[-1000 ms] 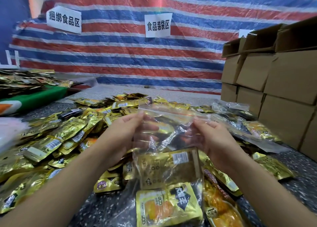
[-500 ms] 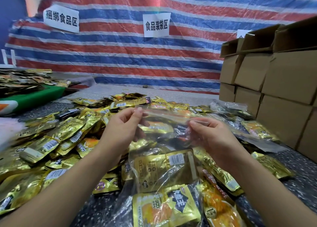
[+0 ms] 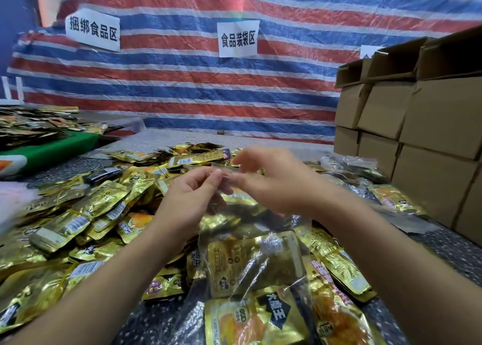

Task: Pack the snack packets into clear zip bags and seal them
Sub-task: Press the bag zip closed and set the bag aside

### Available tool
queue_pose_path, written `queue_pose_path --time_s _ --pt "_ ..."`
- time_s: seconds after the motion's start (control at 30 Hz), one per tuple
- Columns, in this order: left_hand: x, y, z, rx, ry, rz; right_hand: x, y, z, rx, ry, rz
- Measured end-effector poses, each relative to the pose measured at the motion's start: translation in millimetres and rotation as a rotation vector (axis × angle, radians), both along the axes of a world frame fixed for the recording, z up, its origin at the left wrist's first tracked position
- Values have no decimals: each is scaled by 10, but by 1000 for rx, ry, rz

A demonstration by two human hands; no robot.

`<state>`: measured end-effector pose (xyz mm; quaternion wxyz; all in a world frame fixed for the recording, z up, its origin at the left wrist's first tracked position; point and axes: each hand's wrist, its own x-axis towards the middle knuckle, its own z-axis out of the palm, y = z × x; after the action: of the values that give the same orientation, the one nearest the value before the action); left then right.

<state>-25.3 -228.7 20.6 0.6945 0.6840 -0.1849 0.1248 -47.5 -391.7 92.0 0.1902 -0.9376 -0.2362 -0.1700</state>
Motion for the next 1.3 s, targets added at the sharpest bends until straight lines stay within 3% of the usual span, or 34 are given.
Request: queue_pose_path --time_s 0.73,1.3 --pt "46 21 -5 -9 -8 96 225 110 53 -5 176 6" --pt "47 -27 -42 22 -60 159 210 129 33 -41 130 9"
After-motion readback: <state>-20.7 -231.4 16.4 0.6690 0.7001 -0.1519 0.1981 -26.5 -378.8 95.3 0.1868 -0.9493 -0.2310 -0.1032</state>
